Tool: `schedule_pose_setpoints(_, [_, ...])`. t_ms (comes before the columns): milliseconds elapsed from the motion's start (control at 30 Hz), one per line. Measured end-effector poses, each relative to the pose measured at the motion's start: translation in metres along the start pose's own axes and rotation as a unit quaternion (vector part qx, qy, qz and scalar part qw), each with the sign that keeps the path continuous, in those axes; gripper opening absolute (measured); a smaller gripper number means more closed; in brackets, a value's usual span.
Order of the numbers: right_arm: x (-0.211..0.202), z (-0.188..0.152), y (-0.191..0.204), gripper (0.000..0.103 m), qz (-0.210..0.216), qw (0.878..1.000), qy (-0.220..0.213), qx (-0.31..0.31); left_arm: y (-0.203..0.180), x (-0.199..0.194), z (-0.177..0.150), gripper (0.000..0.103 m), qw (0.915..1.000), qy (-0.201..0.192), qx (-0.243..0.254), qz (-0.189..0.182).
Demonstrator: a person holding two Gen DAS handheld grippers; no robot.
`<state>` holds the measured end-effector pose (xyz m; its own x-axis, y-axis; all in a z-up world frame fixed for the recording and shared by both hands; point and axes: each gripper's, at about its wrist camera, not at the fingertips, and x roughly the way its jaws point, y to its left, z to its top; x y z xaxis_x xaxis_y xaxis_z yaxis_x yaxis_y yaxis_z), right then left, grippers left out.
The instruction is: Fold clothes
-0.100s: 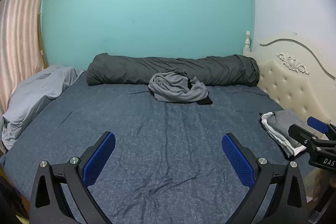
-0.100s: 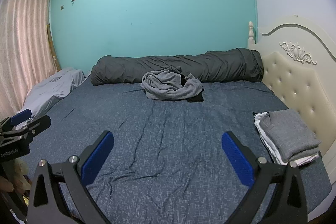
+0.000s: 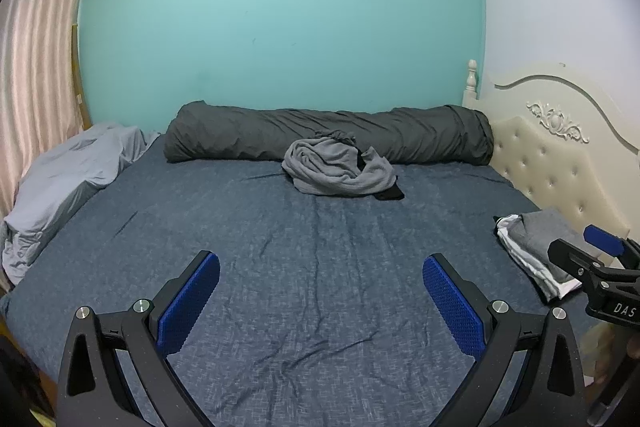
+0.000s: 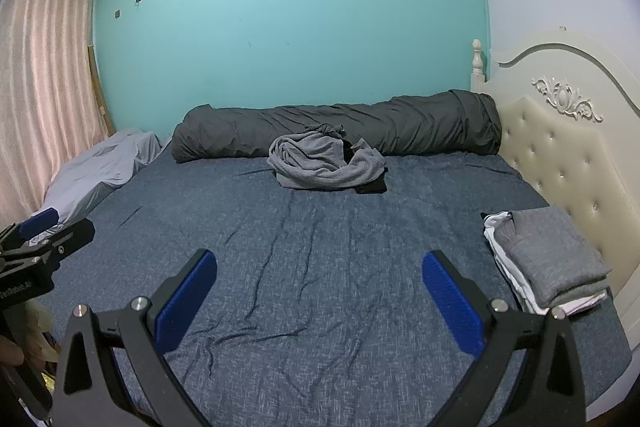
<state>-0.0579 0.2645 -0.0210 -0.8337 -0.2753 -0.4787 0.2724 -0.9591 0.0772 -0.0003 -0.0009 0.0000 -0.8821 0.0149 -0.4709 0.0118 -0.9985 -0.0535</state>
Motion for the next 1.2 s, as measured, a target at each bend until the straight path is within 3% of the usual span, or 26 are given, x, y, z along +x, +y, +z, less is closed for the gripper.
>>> schedule_pose_setpoints(1200, [-0.0017,0.0003,-0.0041,0.103,-0.003,1.0,0.002,-0.001,-0.0034,0.0006,0.0031,0.103,0.9999,0.004,-0.003,0.014])
